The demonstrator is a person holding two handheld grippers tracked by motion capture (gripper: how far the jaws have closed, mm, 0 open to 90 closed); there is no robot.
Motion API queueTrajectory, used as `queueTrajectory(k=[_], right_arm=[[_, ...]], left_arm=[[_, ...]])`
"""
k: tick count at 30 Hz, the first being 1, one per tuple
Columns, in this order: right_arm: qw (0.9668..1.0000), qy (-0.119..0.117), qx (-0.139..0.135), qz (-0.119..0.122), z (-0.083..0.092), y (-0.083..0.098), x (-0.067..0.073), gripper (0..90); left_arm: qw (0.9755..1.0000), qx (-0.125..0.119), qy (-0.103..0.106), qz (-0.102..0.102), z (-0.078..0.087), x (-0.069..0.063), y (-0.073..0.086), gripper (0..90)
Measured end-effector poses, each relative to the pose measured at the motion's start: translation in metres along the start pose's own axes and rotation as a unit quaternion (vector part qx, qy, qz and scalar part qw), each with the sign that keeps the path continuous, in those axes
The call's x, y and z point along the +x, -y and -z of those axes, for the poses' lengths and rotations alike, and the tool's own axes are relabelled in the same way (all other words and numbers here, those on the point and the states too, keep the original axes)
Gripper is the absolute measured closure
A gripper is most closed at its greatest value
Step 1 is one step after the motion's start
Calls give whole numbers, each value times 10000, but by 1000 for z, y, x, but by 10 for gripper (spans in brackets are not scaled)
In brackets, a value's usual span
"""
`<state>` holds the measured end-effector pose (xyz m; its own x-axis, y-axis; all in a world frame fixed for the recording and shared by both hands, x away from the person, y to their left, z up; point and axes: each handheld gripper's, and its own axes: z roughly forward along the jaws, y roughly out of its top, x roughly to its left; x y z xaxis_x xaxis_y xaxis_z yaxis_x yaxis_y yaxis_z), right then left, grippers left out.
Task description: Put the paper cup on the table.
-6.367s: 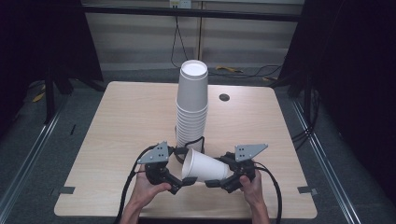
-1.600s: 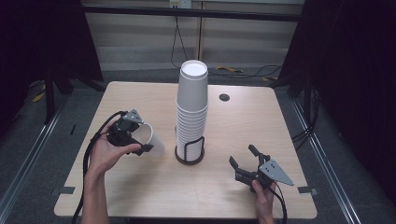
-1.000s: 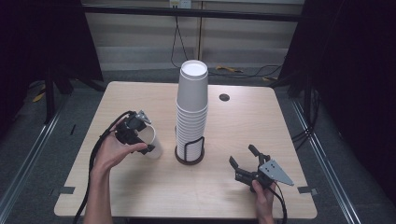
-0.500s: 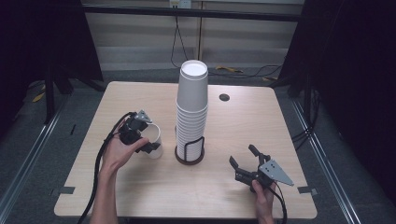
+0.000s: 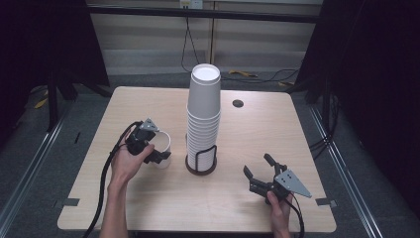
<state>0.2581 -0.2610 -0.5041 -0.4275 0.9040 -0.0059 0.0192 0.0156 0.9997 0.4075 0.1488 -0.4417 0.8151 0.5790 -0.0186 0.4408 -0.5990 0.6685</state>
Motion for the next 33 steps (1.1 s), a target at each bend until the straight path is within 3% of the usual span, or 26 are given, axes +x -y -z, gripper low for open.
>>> queueTrajectory(k=[1, 5, 8, 14, 16, 20, 21, 29, 33], right_arm=[[10000, -2, 3, -6, 0, 0, 0, 135], [10000, -2, 0, -6, 0, 0, 0, 135], [10000, -2, 1, -5, 0, 0, 0, 135], [10000, -1, -1, 1, 0, 0, 0, 136], [10000, -1, -1, 0, 0, 0, 0, 136], [10000, -1, 0, -1, 0, 0, 0, 136], [10000, -2, -1, -1, 0, 0, 0, 136], [10000, -12, -10, -4, 0, 0, 0, 136], [10000, -12, -11, -6, 0, 0, 0, 136]], left_arm=[[10000, 23, 25, -7, -1, 0, 1, 38], [9998, -67, -205, -20, -1, -4, 5, 47], [9998, -163, -94, 72, -4, -1, 11, 71], [9989, -410, -194, 135, 0, -6, 22, 104], [9984, -527, -101, 173, 0, -6, 25, 105], [9963, -793, -102, 330, -2, -5, 33, 117], [9945, -963, 9, 410, -4, -5, 37, 116], [9934, -987, 29, 577, -9, -5, 50, 139], [9910, -1149, -8, 684, -9, -9, 58, 149]])
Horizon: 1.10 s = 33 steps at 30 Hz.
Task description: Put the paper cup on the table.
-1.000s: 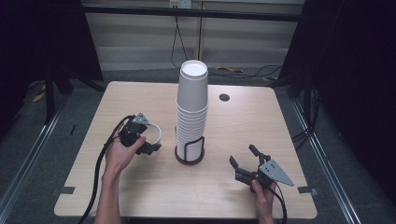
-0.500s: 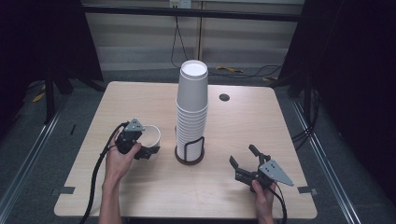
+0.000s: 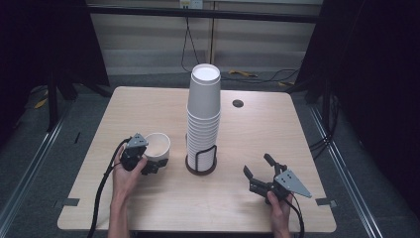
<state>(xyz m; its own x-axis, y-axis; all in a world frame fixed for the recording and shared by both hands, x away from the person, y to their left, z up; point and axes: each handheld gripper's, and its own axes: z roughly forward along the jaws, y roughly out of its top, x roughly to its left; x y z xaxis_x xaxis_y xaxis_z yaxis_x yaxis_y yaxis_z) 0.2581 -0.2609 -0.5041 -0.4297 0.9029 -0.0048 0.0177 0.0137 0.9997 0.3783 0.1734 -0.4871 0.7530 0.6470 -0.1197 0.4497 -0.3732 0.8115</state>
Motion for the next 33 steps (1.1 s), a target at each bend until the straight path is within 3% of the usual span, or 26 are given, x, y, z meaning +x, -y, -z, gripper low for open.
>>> queueTrajectory(k=[4, 6, 11, 17, 22, 25, 26, 27, 33], right_arm=[[10000, 0, -3, 4, 0, 0, 0, 136], [10000, -1, -3, 5, 0, 0, 0, 136], [10000, -12, 3, 3, 0, 0, 0, 135], [10000, -8, 1, 3, 0, 0, 0, 136], [10000, -4, -3, 8, 0, 0, 0, 136], [10000, -13, 2, 6, 0, 0, 0, 136], [10000, -6, -3, 11, 0, 0, 0, 135], [10000, -3, -4, 4, 0, 0, 0, 136], [10000, -6, -6, 11, 0, 0, 0, 136]], left_arm=[[9999, -3, -140, 42, 3, -4, 5, 152], [9996, -195, -182, 97, 9, -7, 8, 152], [9994, -101, -338, 10, 14, -13, 7, 150], [9984, -289, -457, 150, 14, -14, 16, 151], [9984, -273, -483, 125, 14, -17, 18, 152], [9981, -316, -443, 299, 12, -17, 25, 153], [9974, -360, -558, 288, 13, -17, 27, 152], [9967, -495, -549, 345, 15, -19, 28, 153], [9947, -648, -668, 446, 20, -22, 36, 153]])
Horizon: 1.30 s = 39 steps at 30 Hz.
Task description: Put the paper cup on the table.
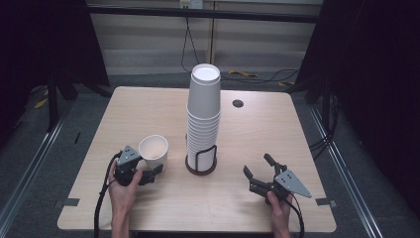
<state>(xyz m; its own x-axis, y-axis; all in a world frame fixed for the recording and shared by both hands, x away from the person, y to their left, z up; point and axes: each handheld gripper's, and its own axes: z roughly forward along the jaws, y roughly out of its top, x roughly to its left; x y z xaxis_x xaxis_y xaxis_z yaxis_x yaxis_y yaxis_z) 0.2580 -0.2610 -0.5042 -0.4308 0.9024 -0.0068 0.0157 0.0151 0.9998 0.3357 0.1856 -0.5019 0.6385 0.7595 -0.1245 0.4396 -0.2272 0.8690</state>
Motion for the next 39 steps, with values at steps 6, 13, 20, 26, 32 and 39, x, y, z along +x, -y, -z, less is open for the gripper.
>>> queueTrajectory(k=[6, 13, 20, 26, 32, 39], right_arm=[[10000, 1, 2, -4, 0, 0, 0, 136], [10000, 2, 4, -7, 0, 0, 0, 136], [10000, 2, 3, -7, 0, 0, 0, 136], [10000, 0, 2, -2, 0, 0, 0, 136], [10000, 0, 3, -1, 0, 0, 0, 136], [10000, -9, 9, -4, 0, 0, 0, 136]], left_arm=[[9989, -461, -10, 80, 15, -10, 4, 154], [9963, -839, -114, 130, 28, -26, 11, 161], [9936, -1108, 213, 49, 33, -47, 16, 177], [9912, -1239, 407, -214, 26, -64, 18, 195], [9886, -1313, 625, -392, 5, -79, 19, 189], [9835, -1586, 685, -542, -7, -92, 17, 162]])
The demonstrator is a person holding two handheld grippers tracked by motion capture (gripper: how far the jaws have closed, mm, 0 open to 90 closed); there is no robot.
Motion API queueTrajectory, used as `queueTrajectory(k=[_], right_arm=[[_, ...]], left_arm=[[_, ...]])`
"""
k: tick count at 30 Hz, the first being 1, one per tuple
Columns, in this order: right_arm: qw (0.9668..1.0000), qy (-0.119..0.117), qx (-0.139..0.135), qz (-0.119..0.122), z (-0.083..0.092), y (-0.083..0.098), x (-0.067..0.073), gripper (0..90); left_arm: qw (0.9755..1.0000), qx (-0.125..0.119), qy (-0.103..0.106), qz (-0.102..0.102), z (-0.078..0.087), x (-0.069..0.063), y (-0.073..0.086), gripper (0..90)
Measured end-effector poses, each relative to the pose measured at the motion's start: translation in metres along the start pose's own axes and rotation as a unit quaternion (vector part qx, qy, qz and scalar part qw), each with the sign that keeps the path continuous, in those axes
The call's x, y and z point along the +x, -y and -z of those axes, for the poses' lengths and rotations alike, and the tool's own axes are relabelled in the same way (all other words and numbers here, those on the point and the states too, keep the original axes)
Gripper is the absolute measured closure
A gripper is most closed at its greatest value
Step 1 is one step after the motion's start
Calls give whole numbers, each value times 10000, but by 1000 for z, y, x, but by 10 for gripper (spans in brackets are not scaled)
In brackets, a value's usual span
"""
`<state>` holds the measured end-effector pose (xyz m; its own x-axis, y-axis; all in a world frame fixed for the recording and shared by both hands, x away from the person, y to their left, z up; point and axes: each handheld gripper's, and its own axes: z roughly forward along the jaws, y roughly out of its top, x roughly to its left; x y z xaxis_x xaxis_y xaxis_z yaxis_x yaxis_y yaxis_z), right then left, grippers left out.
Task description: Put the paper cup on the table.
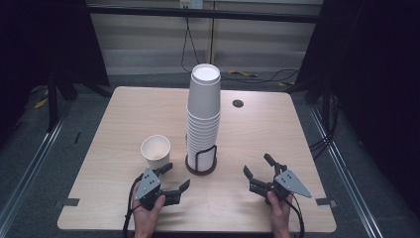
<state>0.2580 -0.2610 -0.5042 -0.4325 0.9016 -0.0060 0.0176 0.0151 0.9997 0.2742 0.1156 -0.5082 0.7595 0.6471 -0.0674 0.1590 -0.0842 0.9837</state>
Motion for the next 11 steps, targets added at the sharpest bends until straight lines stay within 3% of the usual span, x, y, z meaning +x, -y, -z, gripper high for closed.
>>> queueTrajectory(k=[1, 2, 3, 4, 7, 11], right_arm=[[10000, 0, 0, 0, 0, 0, 0, 136], [10000, -1, 0, 1, 0, 0, 0, 136], [10000, 8, -6, 2, 0, 0, 0, 136], [10000, 6, -6, 2, 0, 0, 0, 136], [10000, 2, 6, -8, 0, 0, 0, 137], [10000, 8, -1, 0, 0, 0, 0, 139]], left_arm=[[10000, -69, 0, 55, -1, -2, 0, 162], [9999, -92, 40, -107, -1, -1, 0, 159], [9998, -168, 44, 26, -1, -4, 1, 157], [9988, -482, -39, -29, 3, -5, 4, 157], [9971, -751, -103, -15, 9, -5, 7, 157], [9965, -819, -154, -88, 10, -7, 8, 156]])
